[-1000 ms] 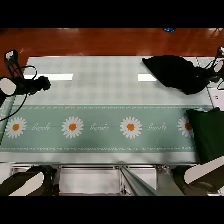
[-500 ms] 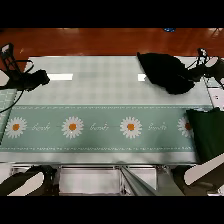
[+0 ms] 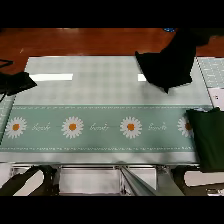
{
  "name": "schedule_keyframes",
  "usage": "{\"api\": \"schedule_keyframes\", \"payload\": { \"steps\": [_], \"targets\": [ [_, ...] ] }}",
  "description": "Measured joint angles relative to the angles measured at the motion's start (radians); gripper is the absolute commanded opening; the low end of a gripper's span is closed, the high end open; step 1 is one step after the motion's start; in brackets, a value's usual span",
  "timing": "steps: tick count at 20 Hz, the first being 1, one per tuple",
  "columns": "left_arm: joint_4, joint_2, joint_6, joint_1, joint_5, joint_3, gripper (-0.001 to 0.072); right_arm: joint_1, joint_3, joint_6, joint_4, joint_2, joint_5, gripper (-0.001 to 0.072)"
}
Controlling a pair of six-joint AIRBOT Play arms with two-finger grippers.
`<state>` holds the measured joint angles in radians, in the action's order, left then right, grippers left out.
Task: Fold the shirts.
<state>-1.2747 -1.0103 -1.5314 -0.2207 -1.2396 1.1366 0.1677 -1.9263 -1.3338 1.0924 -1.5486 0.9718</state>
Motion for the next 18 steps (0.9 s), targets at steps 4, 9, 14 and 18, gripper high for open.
{"api": "schedule_keyframes", "payload": {
  "steps": [4, 9, 14, 18],
  "targets": [
    [0.075, 0.182, 0.039, -0.013, -0.015, -0.12, 0.0506, -0.026, -0.084, 0.019, -0.016, 0.145, -0.021, 0.0019],
    [0.14, 0.431, 0.051, -0.017, 0.06, -0.275, 0.0506, -0.035, -0.114, 0.074, -0.074, 0.306, -0.076, 0.0019],
    [0.169, 0.549, 0.054, -0.017, 0.105, -0.331, 0.0506, -0.036, -0.121, 0.16, -0.225, 0.41, -0.109, 0.0019],
    [0.18, 0.571, 0.054, -0.017, 0.113, -0.341, 0.0506, -0.053, -0.108, 0.191, -0.335, 0.436, 0.014, 0.0019]
  ]
}}
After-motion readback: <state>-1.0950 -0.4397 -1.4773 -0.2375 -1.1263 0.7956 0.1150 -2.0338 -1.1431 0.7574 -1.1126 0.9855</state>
